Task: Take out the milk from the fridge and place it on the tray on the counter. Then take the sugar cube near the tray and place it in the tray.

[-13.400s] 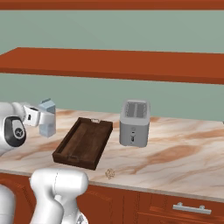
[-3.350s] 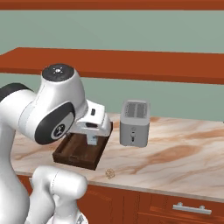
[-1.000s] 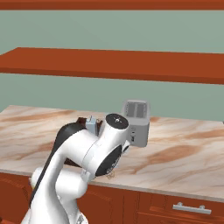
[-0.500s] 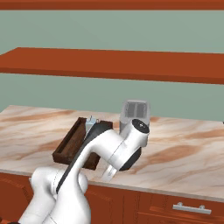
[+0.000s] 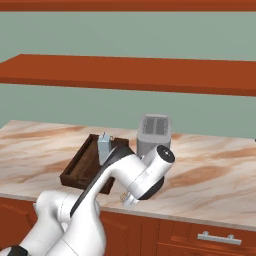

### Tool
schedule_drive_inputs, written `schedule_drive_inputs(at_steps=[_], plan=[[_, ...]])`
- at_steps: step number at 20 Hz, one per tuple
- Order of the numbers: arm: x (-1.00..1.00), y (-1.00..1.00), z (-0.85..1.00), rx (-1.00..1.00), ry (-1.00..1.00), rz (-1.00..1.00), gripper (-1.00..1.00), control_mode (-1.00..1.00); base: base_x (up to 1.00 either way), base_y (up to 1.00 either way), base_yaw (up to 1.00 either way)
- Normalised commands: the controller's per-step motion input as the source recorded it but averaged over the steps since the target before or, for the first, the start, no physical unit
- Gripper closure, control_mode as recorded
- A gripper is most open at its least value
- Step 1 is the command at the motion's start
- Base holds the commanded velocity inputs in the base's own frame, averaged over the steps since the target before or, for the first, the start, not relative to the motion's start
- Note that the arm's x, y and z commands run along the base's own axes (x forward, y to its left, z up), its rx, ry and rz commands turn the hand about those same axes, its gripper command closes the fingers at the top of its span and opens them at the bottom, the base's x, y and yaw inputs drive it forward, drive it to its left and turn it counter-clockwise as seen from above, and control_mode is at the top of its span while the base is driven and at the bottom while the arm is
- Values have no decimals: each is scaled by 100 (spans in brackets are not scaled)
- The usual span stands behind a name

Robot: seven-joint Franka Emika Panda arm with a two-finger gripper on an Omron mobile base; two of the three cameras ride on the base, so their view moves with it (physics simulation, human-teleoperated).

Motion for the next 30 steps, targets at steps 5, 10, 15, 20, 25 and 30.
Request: schedule_drive_inputs(at_steps=[5, 10, 15, 20, 25, 30], plan=[[0, -9, -9, 0, -11, 30, -100, -100, 0, 0, 0], [0, -12, 0, 0, -7, 46, -100, -100, 0, 0, 0], [0, 5, 0, -5, -4, 42, -100, -100, 0, 0, 0], [7, 35, 0, -11, -6, 24, -100, -100, 0, 0, 0], [1, 27, -14, -9, -12, 19, -100, -100, 0, 0, 0], [33, 3, -25, -3, -7, 13, -100, -100, 0, 0, 0]])
